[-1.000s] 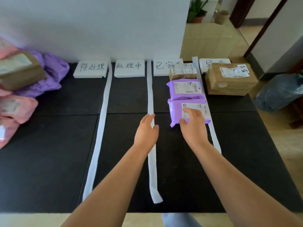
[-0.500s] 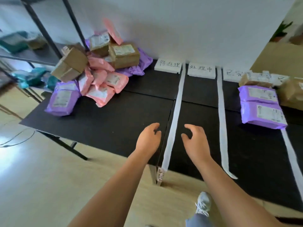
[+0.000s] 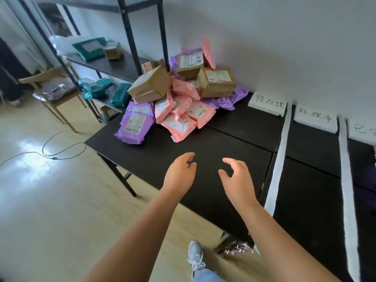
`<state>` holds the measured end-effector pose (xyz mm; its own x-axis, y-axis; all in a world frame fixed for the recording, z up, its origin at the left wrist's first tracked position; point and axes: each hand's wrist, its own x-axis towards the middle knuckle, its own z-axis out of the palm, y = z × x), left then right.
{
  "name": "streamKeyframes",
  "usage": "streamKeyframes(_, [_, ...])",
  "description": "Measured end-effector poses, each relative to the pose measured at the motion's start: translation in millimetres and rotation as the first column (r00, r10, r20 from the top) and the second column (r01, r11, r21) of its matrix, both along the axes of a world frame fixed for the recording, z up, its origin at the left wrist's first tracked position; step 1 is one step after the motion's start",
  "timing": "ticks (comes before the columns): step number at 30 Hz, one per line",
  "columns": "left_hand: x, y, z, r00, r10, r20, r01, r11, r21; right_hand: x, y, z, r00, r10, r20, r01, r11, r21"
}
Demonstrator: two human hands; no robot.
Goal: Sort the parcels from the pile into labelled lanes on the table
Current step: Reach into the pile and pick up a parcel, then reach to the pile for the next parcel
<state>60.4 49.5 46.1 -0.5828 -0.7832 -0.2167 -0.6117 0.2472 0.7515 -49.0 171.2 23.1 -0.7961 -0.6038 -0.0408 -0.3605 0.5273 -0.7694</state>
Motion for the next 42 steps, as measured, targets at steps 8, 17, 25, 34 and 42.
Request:
streamKeyframes(8, [-21, -117, 13, 0.996, 0.087, 0.011, -0.086, 0.996, -0.025, -32, -119, 7, 0.997, 0.054, 0.063, -0.052, 0.998, -0.028])
streamKeyframes(17, [-31, -238, 23, 0.969, 0.233, -0.082, -0.237, 0.971, -0.043, -60, -238, 28, 0.985, 0.17, 0.0, -0.168, 0.976, -0.136])
streamKeyframes(25, [-46, -364, 21, 0.946, 0.277, -0.167, -0.282, 0.959, -0.007, -59, -352, 34, 0.993, 0.091, -0.074, -0.101, 0.984, -0.146])
streamKeyframes(34, [-53, -505, -3, 0.965, 0.255, -0.069, -0.252, 0.967, 0.041, -44, -474, 31, 0.999, -0.038, 0.003, 0.038, 0.997, -0.071])
streamKeyframes(42, [-75, -561, -35, 0.982, 0.173, 0.081, -0.181, 0.979, 0.099, -60, -533, 20, 0.994, -0.105, -0.011, 0.106, 0.994, 0.039])
